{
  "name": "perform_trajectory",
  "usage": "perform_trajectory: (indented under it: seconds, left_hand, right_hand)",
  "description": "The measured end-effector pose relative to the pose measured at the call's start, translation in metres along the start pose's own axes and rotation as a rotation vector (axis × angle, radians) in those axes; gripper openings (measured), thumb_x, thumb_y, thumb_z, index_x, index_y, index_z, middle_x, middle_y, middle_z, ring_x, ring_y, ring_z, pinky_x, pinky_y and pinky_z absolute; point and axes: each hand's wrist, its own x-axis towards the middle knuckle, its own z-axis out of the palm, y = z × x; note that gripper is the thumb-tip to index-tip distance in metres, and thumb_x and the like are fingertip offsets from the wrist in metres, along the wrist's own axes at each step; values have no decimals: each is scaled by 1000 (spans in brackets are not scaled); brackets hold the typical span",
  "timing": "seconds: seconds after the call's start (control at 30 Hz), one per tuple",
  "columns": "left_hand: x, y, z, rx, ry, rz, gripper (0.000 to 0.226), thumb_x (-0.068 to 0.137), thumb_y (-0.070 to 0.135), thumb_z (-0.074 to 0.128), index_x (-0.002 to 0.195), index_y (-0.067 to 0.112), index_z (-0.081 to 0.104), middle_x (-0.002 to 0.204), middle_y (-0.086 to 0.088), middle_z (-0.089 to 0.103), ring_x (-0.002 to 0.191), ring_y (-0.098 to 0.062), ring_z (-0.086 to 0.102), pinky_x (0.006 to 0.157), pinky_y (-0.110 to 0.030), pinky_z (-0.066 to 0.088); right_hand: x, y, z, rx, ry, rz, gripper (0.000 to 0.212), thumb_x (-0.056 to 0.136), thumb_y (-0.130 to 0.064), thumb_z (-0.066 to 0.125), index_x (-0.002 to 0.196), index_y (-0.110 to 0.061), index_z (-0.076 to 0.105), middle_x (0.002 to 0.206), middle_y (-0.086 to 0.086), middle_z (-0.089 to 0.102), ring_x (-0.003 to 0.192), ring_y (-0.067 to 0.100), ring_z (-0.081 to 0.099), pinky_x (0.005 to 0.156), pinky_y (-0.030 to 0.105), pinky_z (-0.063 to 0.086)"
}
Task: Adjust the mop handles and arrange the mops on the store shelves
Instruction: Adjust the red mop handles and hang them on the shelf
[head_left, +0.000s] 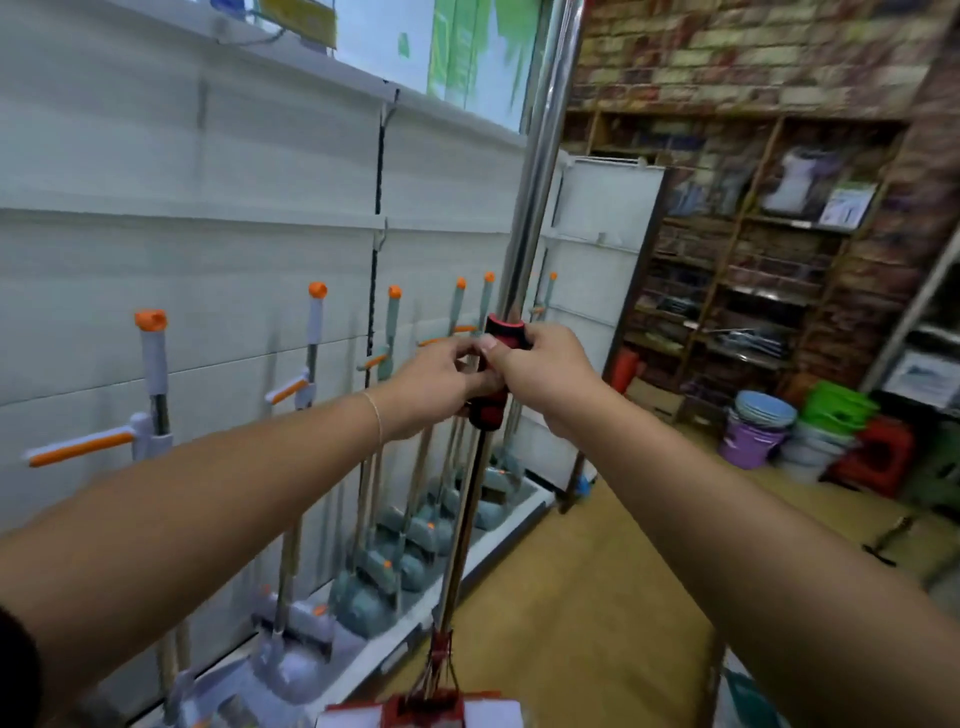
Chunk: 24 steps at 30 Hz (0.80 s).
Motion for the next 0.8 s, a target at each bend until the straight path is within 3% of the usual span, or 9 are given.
perform_trajectory:
  seconds: [0.1, 0.23, 0.33, 0.43, 0.57, 0.67, 0.8]
  left_hand:
    - [31, 3, 29, -21, -65, 25, 27, 90, 18, 70, 115, 16, 61, 91, -17, 65, 86, -29, 68, 79, -43, 60]
    - [66, -1, 62, -51, -103, 37, 24, 89, 23, 70, 111, 16, 63, 92, -12, 69, 87, -26, 70, 75, -38, 58]
    - [90, -4, 83, -37, -134, 32, 16, 91, 21, 67, 105, 16, 64, 83, -7, 71, 82, -24, 72, 74, -38, 58]
    - [115, -13, 103, -68, -183, 15, 27, 91, 19, 67, 115, 9, 60, 83, -13, 71, 84, -29, 72, 75, -41, 60]
    - [148, -29, 127, -99, -240, -7, 23, 93, 14, 64, 114, 6, 60, 64, 6, 68, 69, -12, 70, 62, -26, 57]
    - [178, -46, 144, -115, -292, -17, 26, 90, 18, 68, 113, 6, 63, 89, -8, 74, 84, -21, 73, 72, -33, 60]
    - [225, -64, 161, -118, -386, -29, 14, 90, 19, 68, 104, 16, 65, 90, -4, 73, 91, -22, 72, 84, -41, 58]
  right_hand:
    - [12, 10, -31, 20, 86, 1, 3, 90, -22, 70, 89, -19, 70, 93, 7, 73, 91, 23, 70, 89, 45, 58]
    - [24, 23, -63, 4, 188, -11, 13, 92, -20, 68, 100, -10, 71, 93, 8, 72, 91, 23, 68, 84, 40, 57]
    - [36, 40, -81, -18, 241, -24, 6, 92, -21, 67, 96, -17, 69, 87, 1, 70, 84, 16, 66, 80, 37, 56]
    - [53, 60, -96, -98, 293, -35, 7, 92, -24, 67, 93, -18, 69, 84, 0, 70, 83, 18, 67, 80, 41, 58]
    - [76, 88, -112, -171, 346, -12, 11, 92, -26, 66, 96, -17, 70, 87, 2, 71, 85, 21, 67, 82, 45, 58]
    - [94, 109, -123, -189, 383, 17, 7, 93, -23, 65, 94, -17, 69, 88, 4, 71, 86, 22, 68, 82, 45, 58]
    - [126, 134, -137, -217, 446, 72, 7, 92, -24, 66, 96, -19, 69, 89, 4, 73, 87, 21, 70, 82, 45, 59]
